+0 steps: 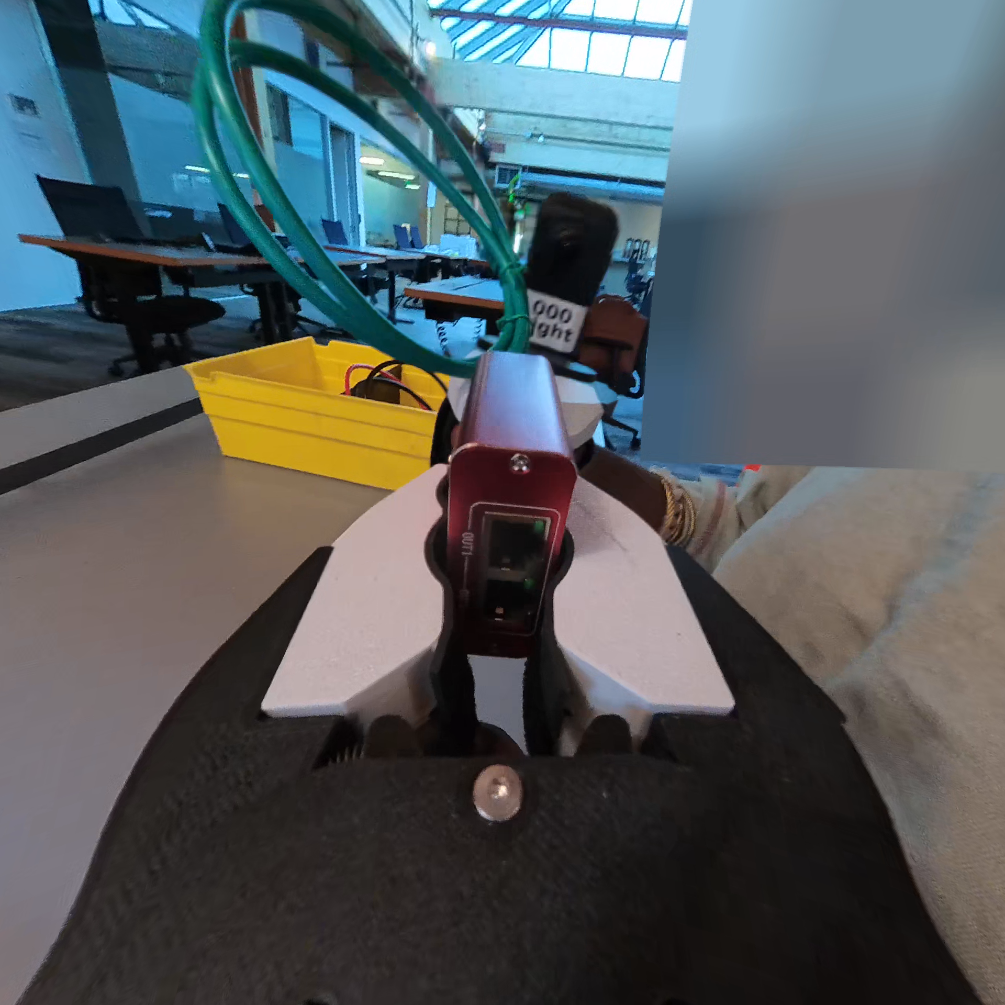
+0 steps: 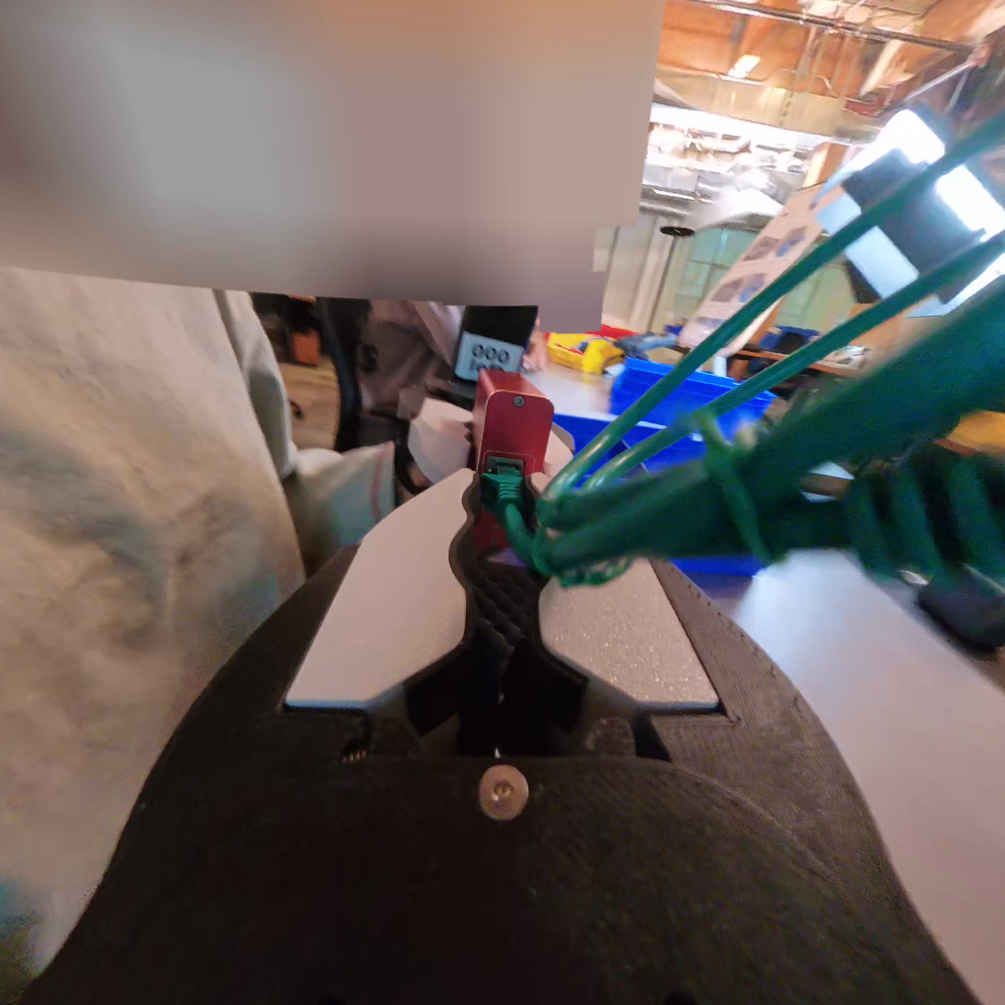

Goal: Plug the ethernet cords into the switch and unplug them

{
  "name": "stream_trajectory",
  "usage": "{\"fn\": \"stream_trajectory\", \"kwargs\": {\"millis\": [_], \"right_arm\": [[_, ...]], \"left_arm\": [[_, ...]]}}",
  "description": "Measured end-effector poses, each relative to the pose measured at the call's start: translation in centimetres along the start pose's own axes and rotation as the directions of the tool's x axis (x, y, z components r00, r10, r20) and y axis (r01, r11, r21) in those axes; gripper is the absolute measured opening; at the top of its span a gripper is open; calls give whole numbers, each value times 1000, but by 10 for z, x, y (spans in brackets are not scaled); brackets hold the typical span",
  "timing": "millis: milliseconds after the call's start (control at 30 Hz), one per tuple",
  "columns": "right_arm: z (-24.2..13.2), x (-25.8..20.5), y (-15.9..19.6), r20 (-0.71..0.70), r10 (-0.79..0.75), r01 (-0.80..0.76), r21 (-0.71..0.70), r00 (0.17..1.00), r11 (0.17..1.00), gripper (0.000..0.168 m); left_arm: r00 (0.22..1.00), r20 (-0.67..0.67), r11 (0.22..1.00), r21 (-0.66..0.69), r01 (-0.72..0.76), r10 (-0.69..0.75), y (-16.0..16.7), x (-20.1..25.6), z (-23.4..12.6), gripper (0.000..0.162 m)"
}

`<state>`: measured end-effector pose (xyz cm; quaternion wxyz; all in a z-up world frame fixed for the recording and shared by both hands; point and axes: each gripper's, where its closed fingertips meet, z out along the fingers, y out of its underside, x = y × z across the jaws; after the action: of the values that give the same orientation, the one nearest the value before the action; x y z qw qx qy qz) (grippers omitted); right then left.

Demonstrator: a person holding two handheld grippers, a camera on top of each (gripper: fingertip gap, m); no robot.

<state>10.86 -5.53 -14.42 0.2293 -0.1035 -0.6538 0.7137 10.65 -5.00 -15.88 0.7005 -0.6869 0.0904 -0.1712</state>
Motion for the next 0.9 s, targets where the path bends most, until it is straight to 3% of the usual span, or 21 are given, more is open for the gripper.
{"fn": "stream_trajectory", "kwargs": {"millis": [233,600,633,733,767,833,900], "right_arm": [[-3,7,-1,-132,-212,206,-53,968,977,16],[-2,0,-16,-187,-252,252,-24,949,967,14],[-10,9,-22,-262,-251,258,-8,932,966,13],[-89,39,-59,-434,-145,231,153,889,961,13],[-109,45,-62,-482,-149,236,125,863,964,13],[-144,62,-48,-603,-198,174,-99,772,980,13],[-189,79,-31,-734,-257,31,-306,629,952,13]], "left_arm": [[999,45,1000,19,-11,10,0,-1,4,30],[997,5,996,48,-79,79,-10,5,0,30],[995,34,995,46,-92,90,-10,-1,-6,29],[1000,17,989,149,-10,8,-28,-10,-43,28],[1000,23,989,145,-21,18,-31,-12,-49,28],[995,83,988,136,-74,63,-36,-17,-52,28],[994,98,981,182,-63,46,-40,-20,-51,29]]}}
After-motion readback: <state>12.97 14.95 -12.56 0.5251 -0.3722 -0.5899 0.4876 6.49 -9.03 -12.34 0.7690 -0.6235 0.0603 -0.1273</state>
